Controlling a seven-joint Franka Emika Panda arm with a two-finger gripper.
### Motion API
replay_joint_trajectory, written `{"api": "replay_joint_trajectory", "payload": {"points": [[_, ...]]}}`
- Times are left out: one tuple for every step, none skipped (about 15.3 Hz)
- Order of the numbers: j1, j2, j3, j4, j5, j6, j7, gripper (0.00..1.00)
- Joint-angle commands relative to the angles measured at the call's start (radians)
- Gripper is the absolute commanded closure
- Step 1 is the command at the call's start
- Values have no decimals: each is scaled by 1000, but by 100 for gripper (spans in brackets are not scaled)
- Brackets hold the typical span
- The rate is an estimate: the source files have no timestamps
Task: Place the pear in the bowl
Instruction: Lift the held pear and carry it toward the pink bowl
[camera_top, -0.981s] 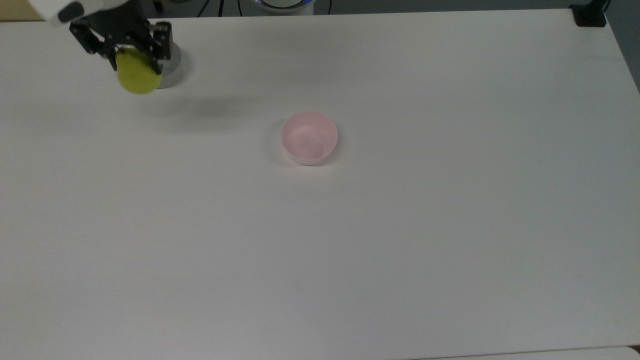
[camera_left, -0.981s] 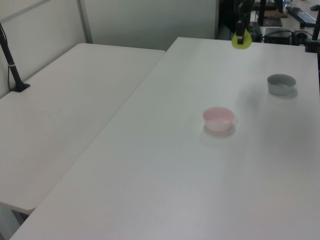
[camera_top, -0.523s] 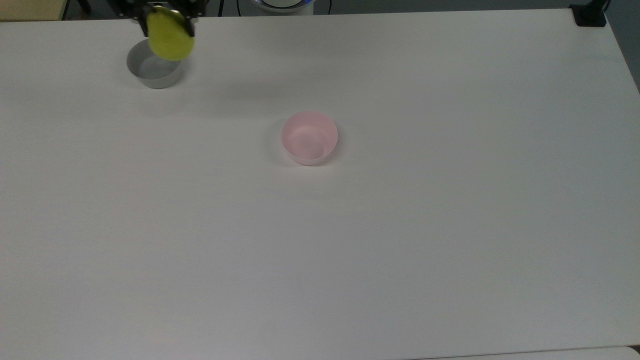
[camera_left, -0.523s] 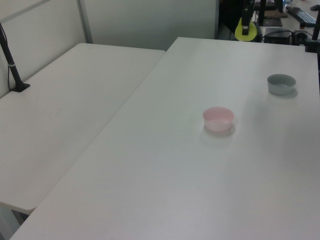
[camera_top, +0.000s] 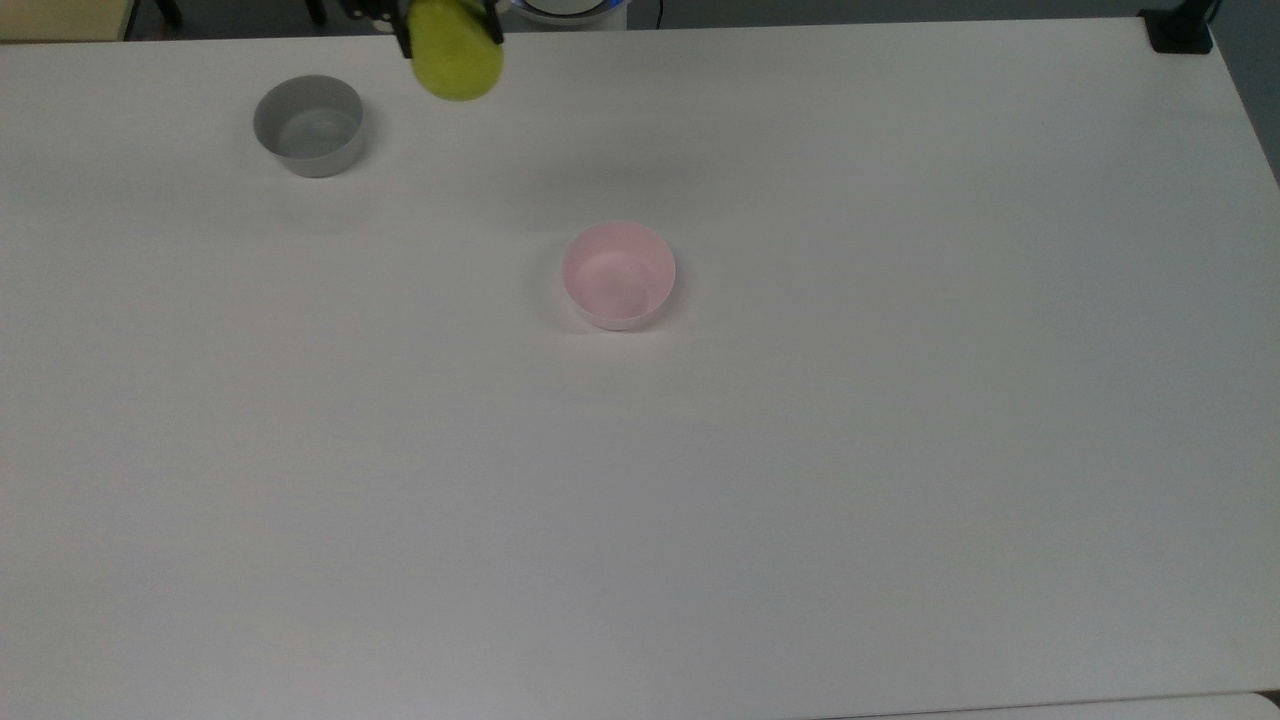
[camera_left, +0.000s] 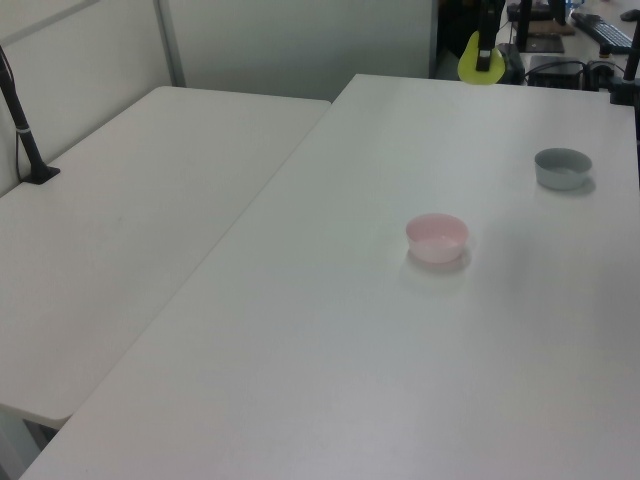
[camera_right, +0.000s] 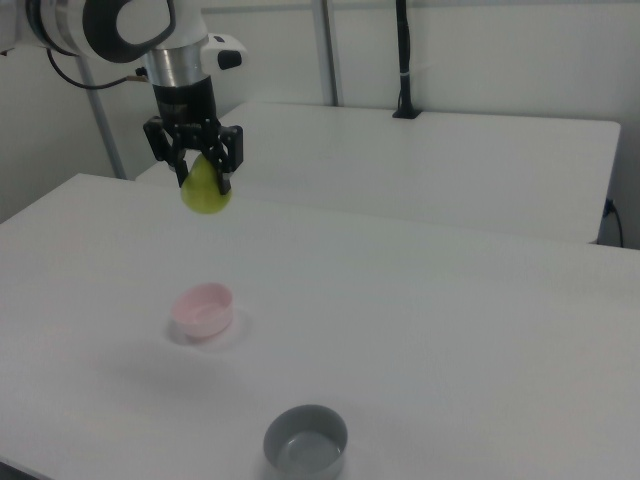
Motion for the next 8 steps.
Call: {"api": "replay_joint_trajectory", "payload": {"points": [[5,-29,35,-29,86,-3,-6,100],[4,-27,50,-44,88,11,10,100],[5,-30,61,-70,88,41,28,100],[7,-32,79,-102,88,73,46,100],[5,-32,102,-132,88,103,62,100],[5,-30,118,-162,85,142,71,100],[5,-27,127,-190,82,182,79,100],[5,-23,136,-220,76,214,82,100]]}}
